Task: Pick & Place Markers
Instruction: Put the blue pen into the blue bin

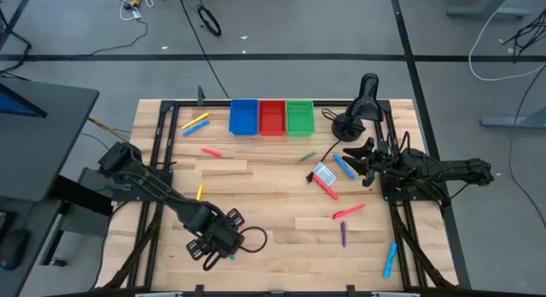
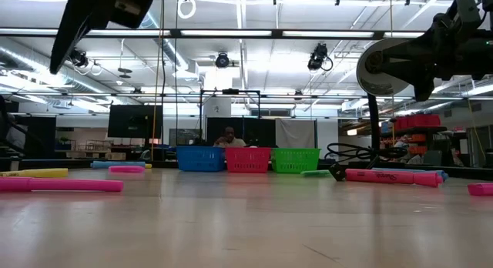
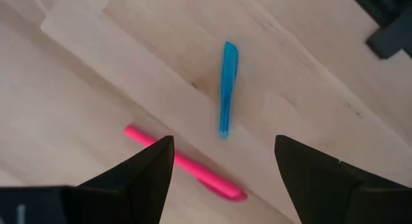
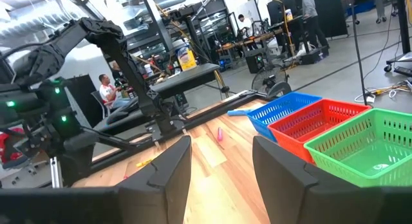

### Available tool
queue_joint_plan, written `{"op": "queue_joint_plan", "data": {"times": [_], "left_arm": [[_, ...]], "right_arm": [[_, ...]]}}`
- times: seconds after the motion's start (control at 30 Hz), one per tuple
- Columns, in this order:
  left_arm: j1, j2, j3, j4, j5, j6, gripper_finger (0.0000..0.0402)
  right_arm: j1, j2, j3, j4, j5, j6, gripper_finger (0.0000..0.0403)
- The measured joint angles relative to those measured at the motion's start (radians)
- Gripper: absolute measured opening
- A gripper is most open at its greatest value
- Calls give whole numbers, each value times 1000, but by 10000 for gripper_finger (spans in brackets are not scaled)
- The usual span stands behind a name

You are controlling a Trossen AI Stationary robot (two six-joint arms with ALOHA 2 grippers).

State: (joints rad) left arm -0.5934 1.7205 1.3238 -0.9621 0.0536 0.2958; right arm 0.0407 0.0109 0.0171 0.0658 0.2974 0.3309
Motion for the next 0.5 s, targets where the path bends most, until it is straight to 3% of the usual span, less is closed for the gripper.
{"op": "queue_joint_plan", "data": {"times": [0.5], "left_arm": [[-14,121,-82,150,32,-32,273]], "right_arm": [[0,0,0,-1,0,0,166]]}}
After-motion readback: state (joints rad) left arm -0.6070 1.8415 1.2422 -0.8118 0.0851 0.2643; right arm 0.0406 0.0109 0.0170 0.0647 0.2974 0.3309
